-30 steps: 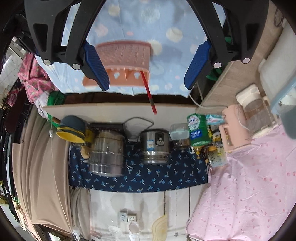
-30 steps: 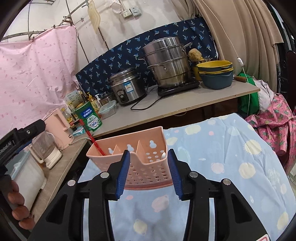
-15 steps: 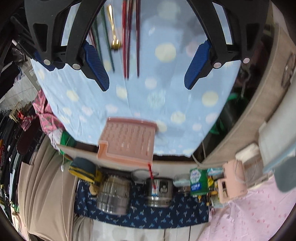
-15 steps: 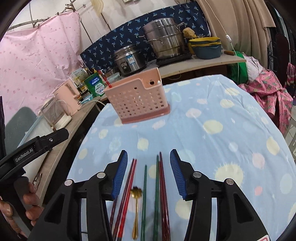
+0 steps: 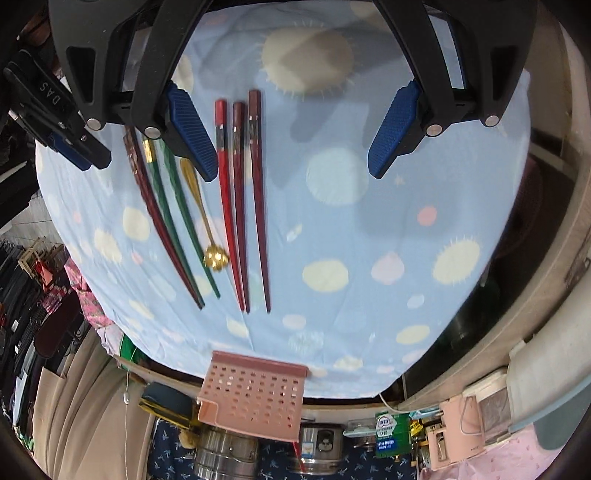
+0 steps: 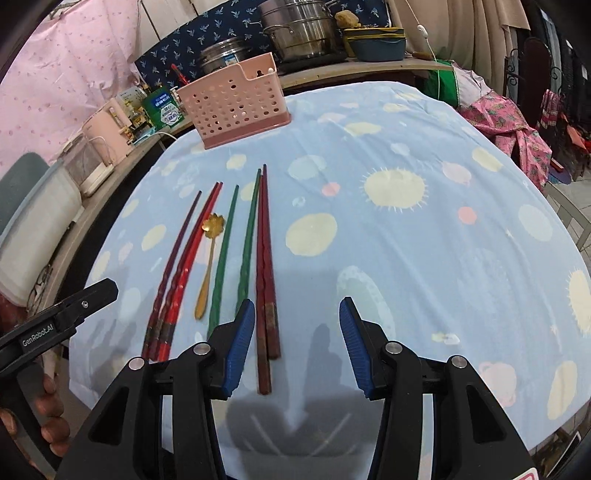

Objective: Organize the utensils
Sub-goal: 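Grasp a dark red chopstick with the right tool while the left tool grasps another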

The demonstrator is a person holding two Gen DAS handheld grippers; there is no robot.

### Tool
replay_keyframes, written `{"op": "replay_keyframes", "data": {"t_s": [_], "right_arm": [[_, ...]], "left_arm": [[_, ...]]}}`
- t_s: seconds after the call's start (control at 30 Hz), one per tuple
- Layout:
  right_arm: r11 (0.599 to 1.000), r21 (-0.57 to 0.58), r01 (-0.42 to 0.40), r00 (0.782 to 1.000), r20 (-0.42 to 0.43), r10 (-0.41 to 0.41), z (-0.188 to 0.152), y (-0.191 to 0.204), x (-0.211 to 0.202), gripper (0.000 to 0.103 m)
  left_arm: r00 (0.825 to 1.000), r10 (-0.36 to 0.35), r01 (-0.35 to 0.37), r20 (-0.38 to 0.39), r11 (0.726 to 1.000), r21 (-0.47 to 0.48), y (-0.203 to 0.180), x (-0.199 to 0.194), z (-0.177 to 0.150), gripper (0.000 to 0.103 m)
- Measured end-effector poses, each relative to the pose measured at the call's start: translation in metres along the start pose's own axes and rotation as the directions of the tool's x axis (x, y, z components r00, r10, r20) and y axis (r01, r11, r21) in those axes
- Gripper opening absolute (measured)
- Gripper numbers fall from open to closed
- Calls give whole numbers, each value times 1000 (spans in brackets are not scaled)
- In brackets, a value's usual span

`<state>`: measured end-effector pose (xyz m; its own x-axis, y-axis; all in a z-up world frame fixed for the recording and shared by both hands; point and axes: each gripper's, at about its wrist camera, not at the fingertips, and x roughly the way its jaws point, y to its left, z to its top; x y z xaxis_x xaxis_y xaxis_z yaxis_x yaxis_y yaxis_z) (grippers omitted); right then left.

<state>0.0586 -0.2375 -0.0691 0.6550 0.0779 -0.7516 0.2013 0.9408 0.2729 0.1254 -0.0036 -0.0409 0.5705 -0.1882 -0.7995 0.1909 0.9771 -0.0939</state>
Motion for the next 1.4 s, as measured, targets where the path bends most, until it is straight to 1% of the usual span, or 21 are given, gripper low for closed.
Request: {"op": "replay_keyframes", "data": {"t_s": [0.13, 0.27, 0.43, 0.53, 0.6, 0.77, 0.9, 0.97, 1.17, 1.23, 1.4], "right_arm": [[1000, -10, 25, 1000, 1, -25, -9, -3, 0, 47], [1000, -21, 23, 1000, -4, -23, -11, 0, 3, 47], [998, -63, 26, 1000, -5, -27, -13, 10, 7, 47], [997, -68, 30, 1000, -9, -30, -13, 11, 11, 44], [997, -76, 34, 999, -11, -35, -13, 11, 14, 37], [994, -101, 40, 999, 0, -40, -12, 15, 16, 33], [993, -112, 33, 999, 3, -33, -12, 19, 16, 29], [993, -115, 30, 1000, 3, -30, -12, 20, 17, 28], [995, -103, 18, 1000, 2, -18, -11, 18, 18, 26], [996, -89, 21, 1000, -1, -21, -10, 15, 18, 23], [996, -87, 22, 1000, -5, -22, -11, 13, 20, 22]], "left_arm": [[1000, 1, -1, 2, 1000, -2, 1, 2, -12, 79], [1000, 6, -6, 6, 1000, 3, 2, 4, -18, 79], [1000, 10, -10, 10, 1000, 1, 3, 7, -19, 79], [1000, 13, -13, 3, 1000, 3, 3, 10, -20, 79], [1000, 14, -14, -1, 1000, 4, 2, 12, -20, 78], [1000, 23, -23, -10, 1000, 7, 3, 17, -22, 77], [999, 33, -33, -24, 999, 10, 3, 22, -23, 74], [999, 38, -37, -30, 999, 10, 3, 24, -24, 72], [999, 38, -38, -29, 999, 9, 4, 25, -25, 73], [999, 38, -37, -28, 999, 10, 4, 25, -25, 73], [999, 41, -41, -25, 999, 11, 4, 26, -26, 73]]}}
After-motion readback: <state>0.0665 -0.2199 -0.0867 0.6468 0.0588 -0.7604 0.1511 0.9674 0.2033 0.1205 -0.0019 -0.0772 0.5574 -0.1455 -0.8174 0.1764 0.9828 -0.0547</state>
